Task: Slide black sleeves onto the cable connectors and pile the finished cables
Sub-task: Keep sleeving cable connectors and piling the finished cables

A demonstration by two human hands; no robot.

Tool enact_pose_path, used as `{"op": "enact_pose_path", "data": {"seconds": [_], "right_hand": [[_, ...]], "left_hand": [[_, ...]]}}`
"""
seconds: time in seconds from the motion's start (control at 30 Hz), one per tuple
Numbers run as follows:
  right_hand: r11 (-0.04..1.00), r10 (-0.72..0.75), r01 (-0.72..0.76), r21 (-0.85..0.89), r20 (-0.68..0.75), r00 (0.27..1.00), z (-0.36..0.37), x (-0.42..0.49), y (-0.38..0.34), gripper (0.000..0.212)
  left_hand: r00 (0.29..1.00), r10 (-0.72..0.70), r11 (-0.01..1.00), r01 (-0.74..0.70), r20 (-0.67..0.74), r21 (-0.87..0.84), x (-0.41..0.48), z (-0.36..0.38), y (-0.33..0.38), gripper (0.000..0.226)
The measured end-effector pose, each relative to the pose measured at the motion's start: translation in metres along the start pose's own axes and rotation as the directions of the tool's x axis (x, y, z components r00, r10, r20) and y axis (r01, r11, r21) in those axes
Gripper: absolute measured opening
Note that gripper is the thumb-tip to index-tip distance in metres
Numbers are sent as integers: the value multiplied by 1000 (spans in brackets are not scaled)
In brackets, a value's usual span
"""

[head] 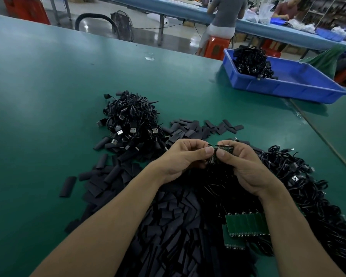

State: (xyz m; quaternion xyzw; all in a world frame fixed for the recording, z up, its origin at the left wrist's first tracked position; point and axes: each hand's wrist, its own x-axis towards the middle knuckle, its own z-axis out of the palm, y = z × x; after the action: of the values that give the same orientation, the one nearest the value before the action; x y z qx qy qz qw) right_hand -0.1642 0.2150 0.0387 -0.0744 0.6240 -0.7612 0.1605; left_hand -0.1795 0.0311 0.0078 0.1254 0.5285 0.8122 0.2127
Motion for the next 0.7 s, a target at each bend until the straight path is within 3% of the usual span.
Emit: {"op": "enact_pose_path", "data": {"seconds": [0.1, 0.17, 0.23, 0.3, 0.37, 0.4, 0.43, 0.5, 0.6, 0.67, 0.7], "right_hand": [[998, -64, 65, 14, -77, 995, 3, 2, 0, 18], [992, -126, 117, -54, -238, 963, 2, 5, 0, 11], [961, -248, 158, -229, -449, 858, -1, 10, 0, 15], [884, -427, 192, -425, -570, 702, -7, 12, -4, 20], [776, -585, 213, -593, -553, 593, -11, 10, -9, 19], [712, -644, 212, -669, -502, 578, -12, 8, -11, 16], [649, -680, 209, -732, -433, 592, -11, 6, -12, 14], [560, -654, 207, -802, -275, 705, -7, 2, -14, 17], [434, -314, 106, -895, -40, 948, 6, 0, -12, 18], [354, -38, 31, -935, 18, 999, 15, -1, -8, 16], [355, 21, 6, -935, 15, 1000, 19, -1, -6, 23]], "left_hand": [[995, 70, 996, -74, -74, -50, 2, 4, 1, 8], [970, 176, 981, -187, -170, -50, 1, 5, 6, 12], [935, 266, 948, -298, -233, -112, -3, 4, 19, 15], [904, 332, 904, -387, -271, -184, -10, 0, 37, 13], [867, 405, 887, -449, -291, -104, -20, -5, 53, 10], [842, 450, 880, -474, -298, -9, -24, -7, 59, 10], [813, 499, 864, -494, -301, 96, -28, -10, 63, 11], [759, 590, 802, -510, -277, 311, -33, -14, 69, 15], [771, 608, 698, -403, -192, 591, -36, -20, 67, 25], [836, 517, 718, -306, -184, 625, -36, -26, 65, 33], [865, 468, 734, -268, -180, 624, -36, -30, 64, 36]]}}
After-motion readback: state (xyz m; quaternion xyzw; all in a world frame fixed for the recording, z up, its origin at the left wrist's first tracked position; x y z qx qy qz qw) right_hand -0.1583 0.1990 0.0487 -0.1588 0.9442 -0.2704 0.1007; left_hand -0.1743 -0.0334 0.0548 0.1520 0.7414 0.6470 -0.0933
